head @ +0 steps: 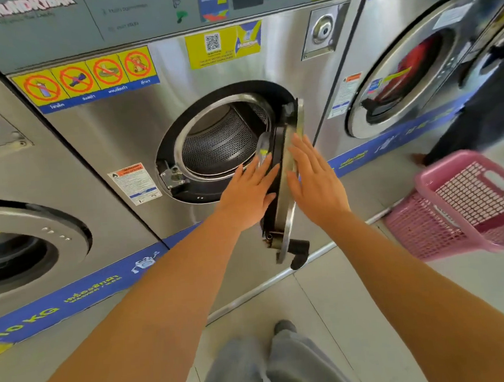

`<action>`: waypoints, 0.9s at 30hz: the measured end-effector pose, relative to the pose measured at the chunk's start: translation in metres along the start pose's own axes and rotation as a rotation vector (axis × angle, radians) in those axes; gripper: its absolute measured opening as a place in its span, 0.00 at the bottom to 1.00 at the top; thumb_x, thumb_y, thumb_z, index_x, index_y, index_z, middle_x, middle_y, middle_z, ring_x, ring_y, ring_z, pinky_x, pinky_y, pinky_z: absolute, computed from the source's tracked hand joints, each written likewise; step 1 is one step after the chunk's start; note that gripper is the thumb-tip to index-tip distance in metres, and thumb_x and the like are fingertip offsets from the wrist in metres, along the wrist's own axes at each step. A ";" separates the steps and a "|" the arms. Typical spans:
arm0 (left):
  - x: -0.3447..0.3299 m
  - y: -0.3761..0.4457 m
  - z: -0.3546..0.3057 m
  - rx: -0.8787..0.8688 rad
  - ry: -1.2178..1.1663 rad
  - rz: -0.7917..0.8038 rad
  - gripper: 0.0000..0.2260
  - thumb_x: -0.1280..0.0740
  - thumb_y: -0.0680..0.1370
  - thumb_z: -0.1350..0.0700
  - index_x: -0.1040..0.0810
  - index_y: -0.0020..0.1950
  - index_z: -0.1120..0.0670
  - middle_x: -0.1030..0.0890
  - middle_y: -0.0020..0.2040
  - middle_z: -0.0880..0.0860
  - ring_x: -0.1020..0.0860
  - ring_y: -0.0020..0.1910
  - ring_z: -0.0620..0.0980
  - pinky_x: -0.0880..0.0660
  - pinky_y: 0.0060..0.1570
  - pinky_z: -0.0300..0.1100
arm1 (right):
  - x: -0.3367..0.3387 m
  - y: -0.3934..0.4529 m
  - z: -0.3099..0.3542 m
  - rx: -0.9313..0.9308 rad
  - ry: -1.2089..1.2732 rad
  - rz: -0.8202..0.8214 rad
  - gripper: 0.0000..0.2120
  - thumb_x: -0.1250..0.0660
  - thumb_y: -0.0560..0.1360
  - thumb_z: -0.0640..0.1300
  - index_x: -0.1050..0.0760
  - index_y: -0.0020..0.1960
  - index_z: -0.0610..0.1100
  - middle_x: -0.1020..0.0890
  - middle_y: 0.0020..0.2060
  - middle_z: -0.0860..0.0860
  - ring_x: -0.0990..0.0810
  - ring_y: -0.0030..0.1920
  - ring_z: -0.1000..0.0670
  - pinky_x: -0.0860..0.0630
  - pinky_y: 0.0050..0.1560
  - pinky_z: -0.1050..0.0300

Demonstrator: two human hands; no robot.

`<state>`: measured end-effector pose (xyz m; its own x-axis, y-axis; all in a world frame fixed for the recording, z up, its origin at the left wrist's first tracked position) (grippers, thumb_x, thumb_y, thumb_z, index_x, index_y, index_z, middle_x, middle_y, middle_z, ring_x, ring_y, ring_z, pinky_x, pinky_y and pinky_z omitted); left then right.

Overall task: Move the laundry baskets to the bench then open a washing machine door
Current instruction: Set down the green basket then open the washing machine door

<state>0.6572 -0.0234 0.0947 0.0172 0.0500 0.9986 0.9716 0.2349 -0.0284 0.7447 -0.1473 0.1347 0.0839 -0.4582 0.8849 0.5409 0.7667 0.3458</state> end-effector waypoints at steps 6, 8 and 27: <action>-0.005 0.020 -0.037 -0.119 0.078 -0.072 0.28 0.51 0.81 0.45 0.52 0.79 0.50 0.53 0.80 0.50 0.53 0.79 0.54 0.52 0.77 0.55 | 0.015 -0.016 -0.054 0.020 -0.100 0.027 0.25 0.50 0.82 0.45 0.48 0.78 0.44 0.46 0.78 0.50 0.50 0.78 0.54 0.53 0.77 0.58; -0.004 0.030 -0.051 -0.146 0.074 -0.092 0.27 0.50 0.81 0.46 0.49 0.79 0.51 0.49 0.80 0.50 0.49 0.79 0.54 0.51 0.77 0.55 | 0.022 -0.019 -0.074 -0.005 -0.078 -0.001 0.25 0.50 0.81 0.43 0.45 0.78 0.44 0.43 0.78 0.50 0.47 0.77 0.53 0.50 0.77 0.57; 0.001 0.114 -0.154 -0.180 0.152 -0.017 0.34 0.42 0.80 0.49 0.57 0.79 0.53 0.57 0.80 0.52 0.56 0.79 0.54 0.59 0.76 0.53 | 0.054 -0.009 -0.176 -0.324 -0.226 -0.018 0.25 0.51 0.82 0.46 0.52 0.78 0.46 0.50 0.79 0.48 0.53 0.78 0.44 0.49 0.77 0.45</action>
<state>0.8047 -0.1457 0.0998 0.0229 -0.1028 0.9944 0.9982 0.0573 -0.0171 0.8917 -0.2575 0.1244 -0.0943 -0.3321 0.9385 0.7795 0.5618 0.2771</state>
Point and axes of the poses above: each hand's wrist, its own y-axis towards the middle knuckle, its own x-axis out of the back of the hand, z = x × y, the point moved 3 cm from there along y, towards the middle knuckle
